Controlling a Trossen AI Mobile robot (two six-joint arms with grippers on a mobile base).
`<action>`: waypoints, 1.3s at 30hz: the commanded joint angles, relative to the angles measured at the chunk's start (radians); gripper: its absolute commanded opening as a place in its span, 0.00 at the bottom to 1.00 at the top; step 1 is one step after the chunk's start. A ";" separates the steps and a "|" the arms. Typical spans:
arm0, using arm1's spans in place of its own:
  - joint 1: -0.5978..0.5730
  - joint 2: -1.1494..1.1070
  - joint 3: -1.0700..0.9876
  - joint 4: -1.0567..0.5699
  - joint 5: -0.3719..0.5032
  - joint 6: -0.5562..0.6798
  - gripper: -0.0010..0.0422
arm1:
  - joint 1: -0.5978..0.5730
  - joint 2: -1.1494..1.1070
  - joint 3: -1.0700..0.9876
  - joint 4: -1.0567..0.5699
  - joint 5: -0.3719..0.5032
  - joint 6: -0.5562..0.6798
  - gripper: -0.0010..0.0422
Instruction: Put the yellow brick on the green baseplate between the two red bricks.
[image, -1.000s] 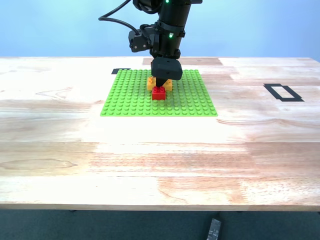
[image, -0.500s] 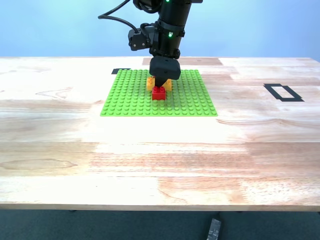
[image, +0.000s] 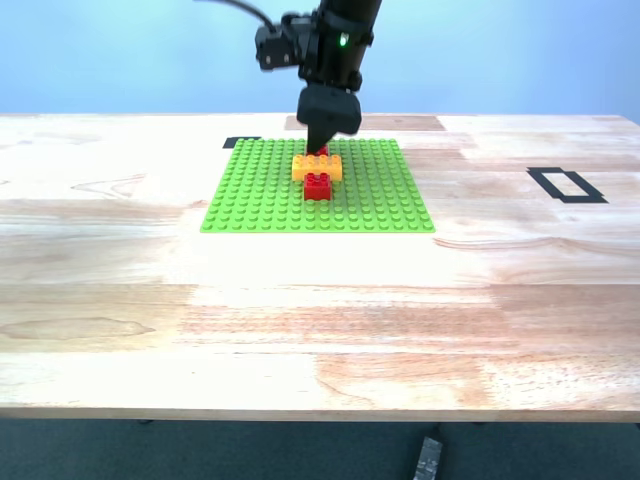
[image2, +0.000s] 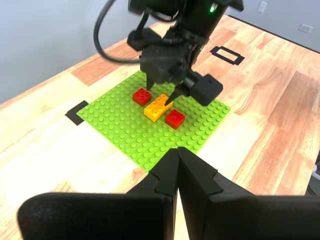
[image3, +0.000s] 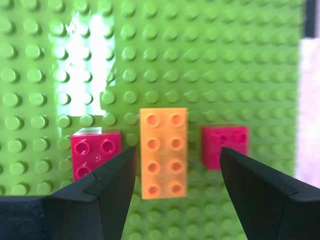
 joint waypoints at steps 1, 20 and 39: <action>0.000 0.000 0.000 0.008 0.000 0.000 0.02 | -0.011 -0.009 0.001 0.015 0.010 0.014 0.52; 0.000 0.000 0.000 0.015 0.000 0.002 0.02 | -0.020 0.008 0.000 0.020 -0.030 0.038 0.06; 0.000 0.000 0.000 0.018 0.000 0.003 0.02 | -0.020 0.025 -0.026 0.023 -0.057 0.049 0.06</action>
